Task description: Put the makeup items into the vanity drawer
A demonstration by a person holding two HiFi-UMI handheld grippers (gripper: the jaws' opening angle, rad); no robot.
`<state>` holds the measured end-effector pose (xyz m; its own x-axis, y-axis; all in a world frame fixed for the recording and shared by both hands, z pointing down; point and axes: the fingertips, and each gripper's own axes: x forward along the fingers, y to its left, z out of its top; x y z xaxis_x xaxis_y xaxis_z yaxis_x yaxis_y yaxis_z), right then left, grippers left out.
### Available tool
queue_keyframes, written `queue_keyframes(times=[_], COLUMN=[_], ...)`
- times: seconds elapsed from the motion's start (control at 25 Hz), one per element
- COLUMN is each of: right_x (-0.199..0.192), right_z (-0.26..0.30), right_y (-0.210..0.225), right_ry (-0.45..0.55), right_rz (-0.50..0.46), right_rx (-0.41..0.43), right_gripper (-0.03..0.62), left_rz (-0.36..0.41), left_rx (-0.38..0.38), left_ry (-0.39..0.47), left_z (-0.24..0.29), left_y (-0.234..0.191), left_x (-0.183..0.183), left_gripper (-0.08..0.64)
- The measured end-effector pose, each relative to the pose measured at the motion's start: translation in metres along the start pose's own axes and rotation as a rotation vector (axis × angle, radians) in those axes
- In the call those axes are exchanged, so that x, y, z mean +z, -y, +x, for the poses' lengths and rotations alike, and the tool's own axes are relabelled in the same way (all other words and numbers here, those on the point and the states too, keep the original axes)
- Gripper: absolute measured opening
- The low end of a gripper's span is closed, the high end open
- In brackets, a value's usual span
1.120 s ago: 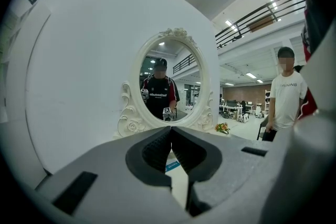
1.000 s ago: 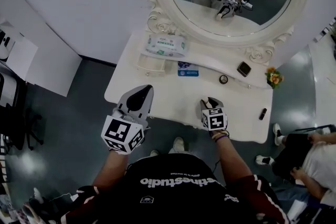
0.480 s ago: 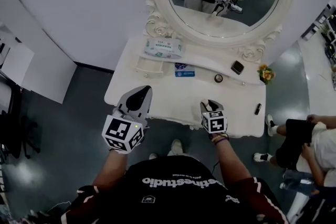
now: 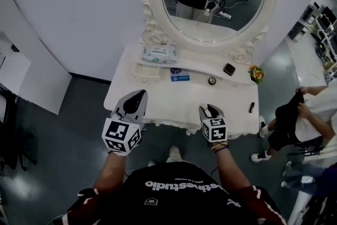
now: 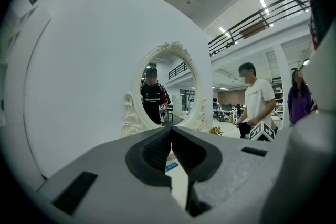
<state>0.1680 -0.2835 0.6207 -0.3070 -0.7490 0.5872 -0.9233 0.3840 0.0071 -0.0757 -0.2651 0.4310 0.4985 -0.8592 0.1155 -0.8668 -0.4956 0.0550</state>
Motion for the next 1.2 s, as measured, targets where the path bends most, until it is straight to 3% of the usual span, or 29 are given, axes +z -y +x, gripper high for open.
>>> queue_keyframes(times=[0.4, 0.68, 1.2], right_x=[0.048, 0.08, 0.115], right_z=[-0.069, -0.099, -0.091], right_y=[-0.044, -0.098, -0.159], right_ry=[0.149, 0.248, 0.287], right_rz=[0.02, 0.009, -0.035], right_rx=[-0.015, 0.02, 0.098], right_gripper=[0.135, 0.133, 0.133], left_rz=[-0.007, -0.008, -0.031], left_rx=[0.008, 0.047, 0.137], left_ry=[0.03, 0.061, 0.089], left_z=[-0.049, -0.103, -0.155], left_y=[-0.009, -0.028, -0.072], left_x=[0.006, 0.007, 0.005], left_gripper=[0.006, 0.006, 0.006])
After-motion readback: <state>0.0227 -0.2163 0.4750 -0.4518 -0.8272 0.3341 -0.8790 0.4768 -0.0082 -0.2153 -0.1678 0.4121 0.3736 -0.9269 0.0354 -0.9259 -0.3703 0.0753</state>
